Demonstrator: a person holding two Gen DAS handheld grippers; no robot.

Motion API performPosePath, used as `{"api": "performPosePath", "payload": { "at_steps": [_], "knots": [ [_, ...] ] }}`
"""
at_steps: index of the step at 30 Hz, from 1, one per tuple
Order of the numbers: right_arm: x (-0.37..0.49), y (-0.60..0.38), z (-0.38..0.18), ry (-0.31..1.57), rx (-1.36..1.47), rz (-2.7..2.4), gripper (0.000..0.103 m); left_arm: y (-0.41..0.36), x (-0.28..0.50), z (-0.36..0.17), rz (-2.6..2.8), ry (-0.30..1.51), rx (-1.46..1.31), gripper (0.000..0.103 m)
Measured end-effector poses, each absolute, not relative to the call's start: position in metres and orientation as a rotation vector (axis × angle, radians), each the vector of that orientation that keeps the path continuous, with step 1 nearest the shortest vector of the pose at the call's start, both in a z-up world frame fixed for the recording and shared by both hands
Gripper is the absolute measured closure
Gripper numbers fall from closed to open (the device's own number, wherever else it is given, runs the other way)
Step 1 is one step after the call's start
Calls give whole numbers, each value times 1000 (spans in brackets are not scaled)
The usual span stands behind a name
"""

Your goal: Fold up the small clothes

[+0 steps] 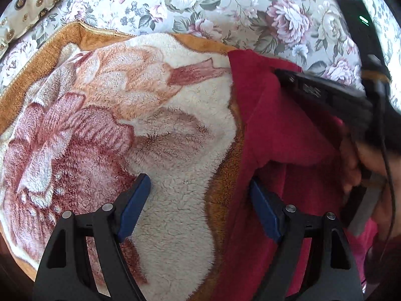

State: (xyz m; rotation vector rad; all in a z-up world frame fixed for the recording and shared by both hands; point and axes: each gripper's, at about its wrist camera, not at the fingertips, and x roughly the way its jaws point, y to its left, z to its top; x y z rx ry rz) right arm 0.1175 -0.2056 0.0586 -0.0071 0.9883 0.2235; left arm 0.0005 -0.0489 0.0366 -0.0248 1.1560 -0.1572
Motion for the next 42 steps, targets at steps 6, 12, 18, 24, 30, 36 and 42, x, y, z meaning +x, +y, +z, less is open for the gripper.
{"api": "performPosePath", "payload": {
  "at_steps": [6,12,18,24,30,36,42],
  "knots": [
    [19,-284,112,925,55,70,71,-45,-8,66,-224,1032,-129,23],
    [-69,-404,131,892,-36,-405,57,-66,-10,75,-278,972,-143,23],
    [-68,-468,86,1067,157,-382,69,-90,-3,64,-285,981,-118,23],
    [-59,-457,132,899,140,-327,101,-96,4,48,-265,1030,-111,23],
    [-23,-474,119,975,83,-477,101,-104,4,44,-267,1031,-78,23],
    [-64,-474,139,900,147,-463,97,-107,-2,53,-279,999,-69,23],
    [-48,-426,85,1080,145,-200,97,-113,-4,48,-284,1015,-38,23]
  ]
}}
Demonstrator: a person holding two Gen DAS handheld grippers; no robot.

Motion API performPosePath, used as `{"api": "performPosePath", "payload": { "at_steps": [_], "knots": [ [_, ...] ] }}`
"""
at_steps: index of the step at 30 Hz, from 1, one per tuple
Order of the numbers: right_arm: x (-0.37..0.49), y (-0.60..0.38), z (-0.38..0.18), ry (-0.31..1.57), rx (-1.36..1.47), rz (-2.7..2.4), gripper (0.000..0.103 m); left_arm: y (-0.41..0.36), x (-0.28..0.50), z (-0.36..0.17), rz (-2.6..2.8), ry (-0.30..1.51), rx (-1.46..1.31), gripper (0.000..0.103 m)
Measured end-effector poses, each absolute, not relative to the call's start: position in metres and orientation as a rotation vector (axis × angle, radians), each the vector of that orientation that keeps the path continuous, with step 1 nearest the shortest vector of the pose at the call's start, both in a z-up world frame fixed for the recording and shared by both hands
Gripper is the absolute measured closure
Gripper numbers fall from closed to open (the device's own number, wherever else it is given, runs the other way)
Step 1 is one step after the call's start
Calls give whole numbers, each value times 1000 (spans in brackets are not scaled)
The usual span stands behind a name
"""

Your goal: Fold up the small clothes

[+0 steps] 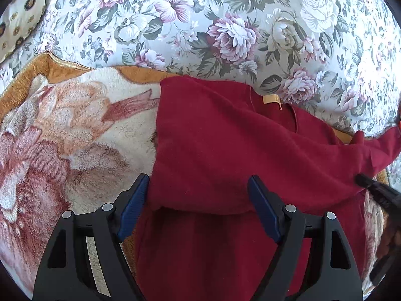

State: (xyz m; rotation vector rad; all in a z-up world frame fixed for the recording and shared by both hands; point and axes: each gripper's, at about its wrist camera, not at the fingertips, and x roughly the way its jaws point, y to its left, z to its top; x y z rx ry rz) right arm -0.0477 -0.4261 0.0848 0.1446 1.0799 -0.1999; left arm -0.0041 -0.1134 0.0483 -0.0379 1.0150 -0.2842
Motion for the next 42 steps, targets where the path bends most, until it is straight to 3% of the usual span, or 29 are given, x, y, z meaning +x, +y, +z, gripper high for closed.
{"api": "performPosePath", "payload": {
  "at_steps": [2,5,7,12,15,16,21,29,35,37,38,42],
  "knots": [
    [-55,-431,87,1037,187,-203,97,-112,-5,50,-289,1011,-45,23],
    [-77,-455,113,939,300,-217,85,-108,-6,57,-319,994,-90,23],
    [-93,-478,130,893,301,-279,56,-106,-6,62,-340,988,-120,23],
    [-138,-535,153,837,330,-410,53,-107,-13,74,-394,940,-124,23],
    [-156,-565,159,803,340,-432,31,-109,-18,81,-422,891,-129,23],
    [-159,-575,157,830,355,-457,31,-108,-20,85,-438,873,-141,23],
    [-181,-623,140,819,508,-551,31,-102,-30,106,-473,734,-159,18],
    [-173,-650,133,737,568,-564,37,-115,-23,95,-513,792,-133,15],
    [-133,-668,117,710,642,-554,60,-109,-16,90,-503,826,-176,15],
    [-126,-678,113,704,673,-582,84,-106,-13,88,-485,836,-177,15],
    [-129,-682,112,684,704,-579,88,-103,-12,88,-481,838,-188,15],
    [-150,-667,136,593,710,-550,92,-92,-8,90,-462,849,-246,15]
  ]
}}
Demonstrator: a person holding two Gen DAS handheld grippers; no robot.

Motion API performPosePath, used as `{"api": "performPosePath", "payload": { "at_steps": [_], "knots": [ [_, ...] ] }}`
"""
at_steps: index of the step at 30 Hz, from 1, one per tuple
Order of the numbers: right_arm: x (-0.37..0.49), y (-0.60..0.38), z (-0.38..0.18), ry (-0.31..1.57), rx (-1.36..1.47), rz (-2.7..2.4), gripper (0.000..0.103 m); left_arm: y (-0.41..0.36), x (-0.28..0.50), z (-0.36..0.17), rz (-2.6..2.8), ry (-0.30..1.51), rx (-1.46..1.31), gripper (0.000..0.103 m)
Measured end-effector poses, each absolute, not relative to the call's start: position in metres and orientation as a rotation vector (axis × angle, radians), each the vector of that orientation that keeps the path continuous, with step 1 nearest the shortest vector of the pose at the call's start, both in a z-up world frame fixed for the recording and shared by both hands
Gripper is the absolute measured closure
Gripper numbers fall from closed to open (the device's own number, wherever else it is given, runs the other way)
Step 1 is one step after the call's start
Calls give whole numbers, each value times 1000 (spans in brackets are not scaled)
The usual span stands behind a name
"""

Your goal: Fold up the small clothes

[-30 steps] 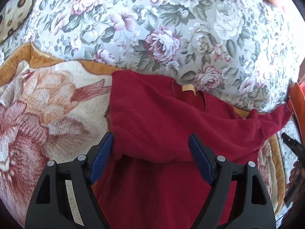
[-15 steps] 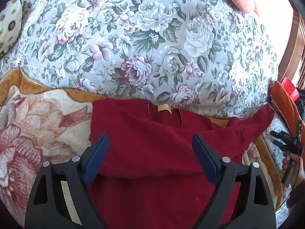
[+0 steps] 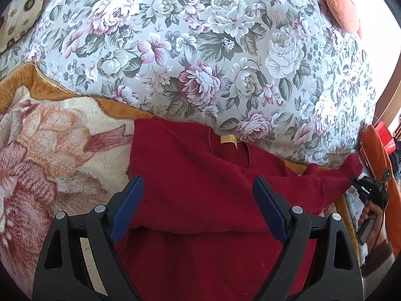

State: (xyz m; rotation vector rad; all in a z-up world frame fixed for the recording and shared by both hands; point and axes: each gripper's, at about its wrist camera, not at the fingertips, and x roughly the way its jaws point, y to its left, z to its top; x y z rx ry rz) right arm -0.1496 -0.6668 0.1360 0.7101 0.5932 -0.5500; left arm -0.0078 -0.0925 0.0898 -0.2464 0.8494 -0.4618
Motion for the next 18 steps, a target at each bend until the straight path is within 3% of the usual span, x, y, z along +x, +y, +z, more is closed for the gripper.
{"api": "performPosePath", "payload": {
  "at_steps": [7,10,13,16,18],
  "knots": [
    [-129,-545,231,555,377,-311,92,-68,-7,103,-422,809,-313,15],
    [-103,-461,243,586,264,-139,92,-55,-3,104,-408,808,-364,15],
    [-72,-369,221,652,174,7,92,-43,1,104,-394,802,-414,15],
    [-35,-292,165,758,112,101,92,-36,7,100,-387,814,-452,15],
    [-12,-262,114,920,141,167,82,-33,11,96,-392,835,-481,15]
  ]
}}
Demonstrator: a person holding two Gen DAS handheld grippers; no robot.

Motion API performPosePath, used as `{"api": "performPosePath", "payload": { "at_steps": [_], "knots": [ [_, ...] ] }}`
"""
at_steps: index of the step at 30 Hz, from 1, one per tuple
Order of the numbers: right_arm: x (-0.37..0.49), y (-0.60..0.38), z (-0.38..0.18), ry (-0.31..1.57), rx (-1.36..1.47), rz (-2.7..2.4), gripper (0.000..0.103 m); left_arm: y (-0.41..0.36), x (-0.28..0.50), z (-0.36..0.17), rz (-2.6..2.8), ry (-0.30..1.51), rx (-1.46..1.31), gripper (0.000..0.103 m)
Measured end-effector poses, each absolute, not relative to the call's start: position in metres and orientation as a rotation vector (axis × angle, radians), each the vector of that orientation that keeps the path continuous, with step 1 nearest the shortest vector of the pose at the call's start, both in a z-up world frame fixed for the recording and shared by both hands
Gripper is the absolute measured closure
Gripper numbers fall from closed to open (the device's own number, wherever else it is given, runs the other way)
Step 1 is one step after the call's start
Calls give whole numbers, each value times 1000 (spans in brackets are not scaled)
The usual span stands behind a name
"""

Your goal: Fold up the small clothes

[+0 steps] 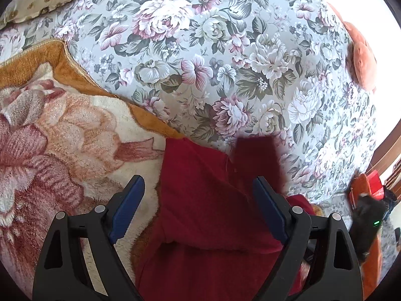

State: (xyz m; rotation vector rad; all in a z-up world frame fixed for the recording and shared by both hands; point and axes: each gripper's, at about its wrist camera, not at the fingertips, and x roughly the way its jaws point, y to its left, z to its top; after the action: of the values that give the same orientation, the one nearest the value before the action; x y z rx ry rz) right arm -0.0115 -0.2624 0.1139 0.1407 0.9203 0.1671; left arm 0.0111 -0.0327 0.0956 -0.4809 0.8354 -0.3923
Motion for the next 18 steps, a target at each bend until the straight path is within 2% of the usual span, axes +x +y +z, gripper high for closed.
{"api": "performPosePath", "payload": {
  "at_steps": [1,3,7,13,18],
  "knots": [
    [-6,-258,98,983,184,205,79,-32,13,94,-396,845,-489,15],
    [-8,-259,79,1049,272,272,79,-31,14,92,-404,861,-505,15],
    [-40,-284,102,963,231,224,75,-40,15,91,-425,876,-507,15],
    [-90,-349,142,854,212,87,74,-69,18,78,-393,914,-364,15],
    [-120,-398,140,852,292,-4,73,-89,31,55,-378,976,-294,15]
  ]
}}
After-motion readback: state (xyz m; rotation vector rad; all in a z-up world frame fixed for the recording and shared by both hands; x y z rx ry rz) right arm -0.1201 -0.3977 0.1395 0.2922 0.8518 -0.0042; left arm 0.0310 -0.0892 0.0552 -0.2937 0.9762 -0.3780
